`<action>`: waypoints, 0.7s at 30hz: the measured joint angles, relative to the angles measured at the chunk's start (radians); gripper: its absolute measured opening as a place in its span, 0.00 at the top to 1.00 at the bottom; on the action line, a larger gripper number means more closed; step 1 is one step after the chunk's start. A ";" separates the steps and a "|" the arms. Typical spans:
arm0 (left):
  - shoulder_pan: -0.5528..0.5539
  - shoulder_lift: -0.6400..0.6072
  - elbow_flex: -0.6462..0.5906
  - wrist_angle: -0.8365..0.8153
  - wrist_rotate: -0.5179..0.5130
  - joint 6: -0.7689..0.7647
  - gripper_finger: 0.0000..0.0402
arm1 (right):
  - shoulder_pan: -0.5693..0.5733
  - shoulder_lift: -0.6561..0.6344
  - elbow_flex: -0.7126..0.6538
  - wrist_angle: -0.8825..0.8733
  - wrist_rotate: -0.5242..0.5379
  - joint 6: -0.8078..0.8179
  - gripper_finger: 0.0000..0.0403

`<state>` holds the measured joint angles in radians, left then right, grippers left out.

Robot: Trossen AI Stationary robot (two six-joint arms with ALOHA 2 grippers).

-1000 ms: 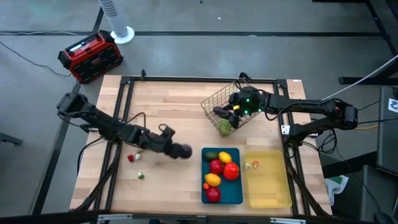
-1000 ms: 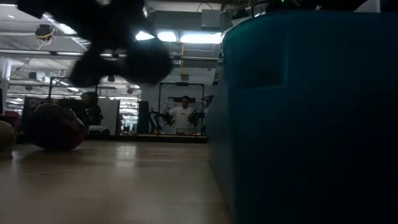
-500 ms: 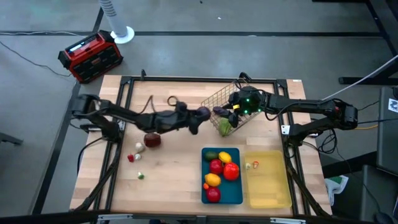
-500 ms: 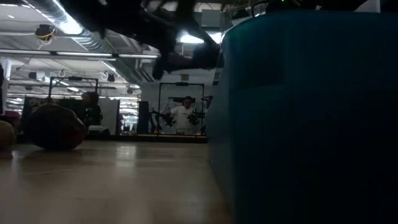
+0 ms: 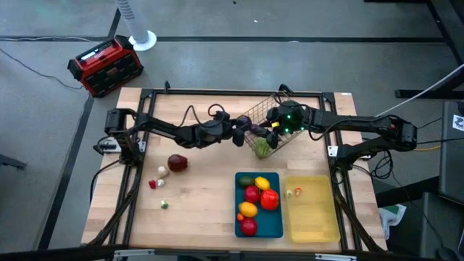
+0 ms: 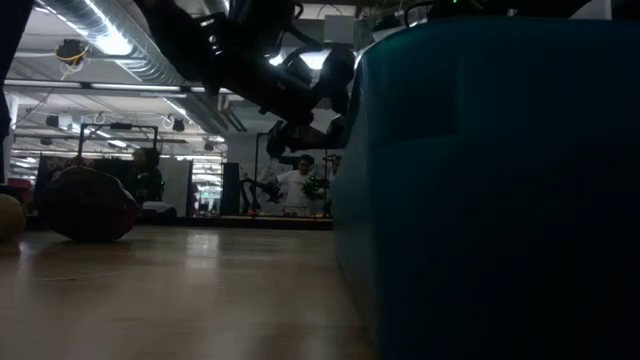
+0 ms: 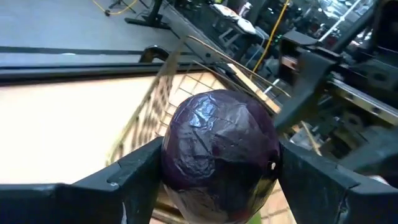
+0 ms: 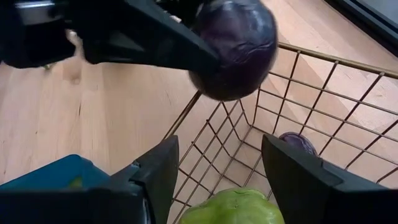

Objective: Sort produce into baskets
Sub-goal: Put the purple onion into the brown wire basket

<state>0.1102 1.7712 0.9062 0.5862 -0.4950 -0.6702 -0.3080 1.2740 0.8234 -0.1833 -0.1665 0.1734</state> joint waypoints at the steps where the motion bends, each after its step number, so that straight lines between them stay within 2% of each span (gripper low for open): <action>1: 0.004 0.001 0.000 0.000 0.002 0.005 0.30 | 0.000 0.000 0.000 0.001 0.000 0.000 0.44; 21: 0.018 0.001 0.000 -0.003 0.016 -0.025 0.30 | 0.000 0.000 0.000 0.001 0.001 0.002 0.44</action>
<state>0.1280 1.7718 0.9058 0.5837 -0.4789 -0.6949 -0.3080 1.2739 0.8234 -0.1819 -0.1658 0.1755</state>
